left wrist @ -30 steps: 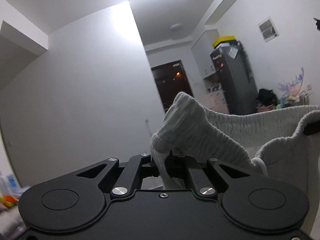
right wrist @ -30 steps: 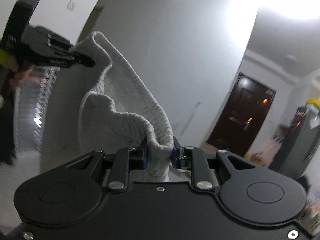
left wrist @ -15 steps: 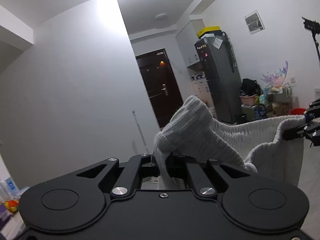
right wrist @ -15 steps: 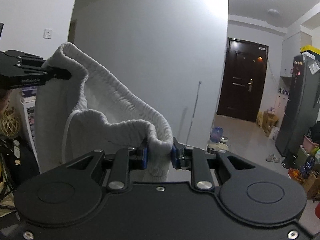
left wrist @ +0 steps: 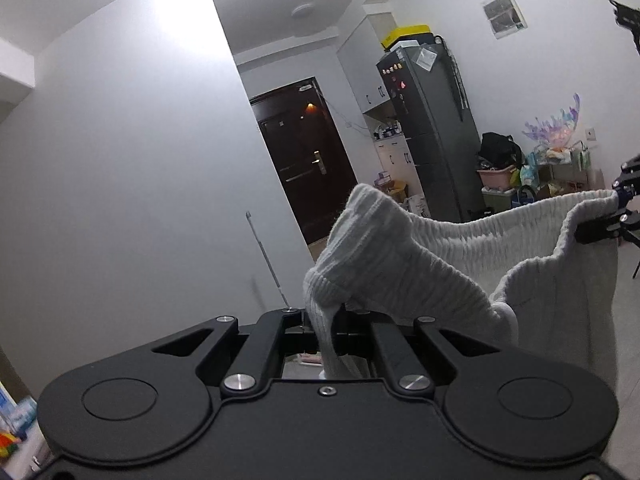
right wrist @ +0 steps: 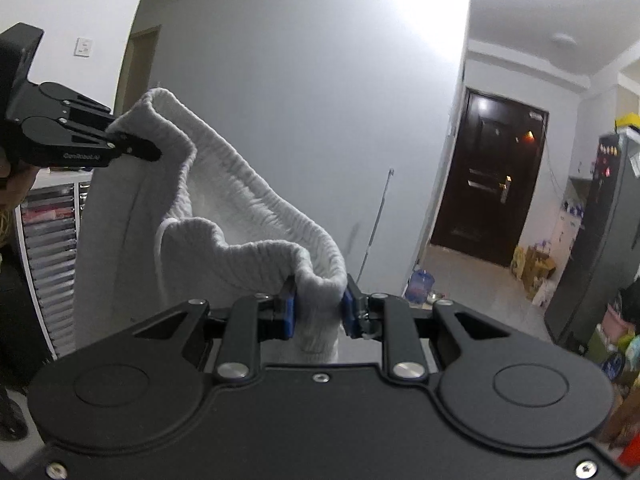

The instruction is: Fold clothes

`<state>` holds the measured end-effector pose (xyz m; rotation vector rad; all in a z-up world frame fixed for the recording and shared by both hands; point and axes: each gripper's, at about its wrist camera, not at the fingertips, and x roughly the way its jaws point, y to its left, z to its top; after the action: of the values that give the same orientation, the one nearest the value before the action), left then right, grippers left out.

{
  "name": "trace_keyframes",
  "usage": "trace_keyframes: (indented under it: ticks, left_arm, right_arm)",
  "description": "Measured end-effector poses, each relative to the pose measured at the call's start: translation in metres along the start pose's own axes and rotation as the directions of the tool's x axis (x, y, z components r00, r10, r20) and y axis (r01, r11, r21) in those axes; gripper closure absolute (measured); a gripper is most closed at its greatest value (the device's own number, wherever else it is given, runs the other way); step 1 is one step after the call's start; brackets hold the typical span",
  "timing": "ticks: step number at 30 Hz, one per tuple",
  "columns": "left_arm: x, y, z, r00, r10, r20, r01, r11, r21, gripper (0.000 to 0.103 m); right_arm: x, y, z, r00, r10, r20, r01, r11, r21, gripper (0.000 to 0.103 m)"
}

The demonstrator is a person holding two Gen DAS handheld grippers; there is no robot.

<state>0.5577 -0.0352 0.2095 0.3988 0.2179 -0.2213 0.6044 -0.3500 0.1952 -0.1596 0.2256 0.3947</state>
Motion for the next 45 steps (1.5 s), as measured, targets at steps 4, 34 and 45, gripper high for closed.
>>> trace_keyframes:
  ticks: [4,34,45]
  left_arm:
    - [-0.006,-0.002,0.002,1.000,-0.016,-0.006,0.016,1.000,0.000,0.099]
    - [-0.085,0.016,0.020,0.981,-0.056,-0.186,0.047,0.997,-0.053,0.100]
    - [-0.123,0.011,0.045,0.996,-0.067,-0.057,0.069,0.997,0.036,0.100]
  right_arm:
    - [-0.011,-0.009,-0.007,1.000,0.022,-0.009,-0.021,1.000,0.008,0.077]
    - [-0.081,0.191,-0.083,0.936,0.273,-0.222,-0.208,0.939,0.275,0.029]
    - [-0.084,0.184,-0.066,0.992,0.111,-0.056,-0.084,0.932,0.354,0.075]
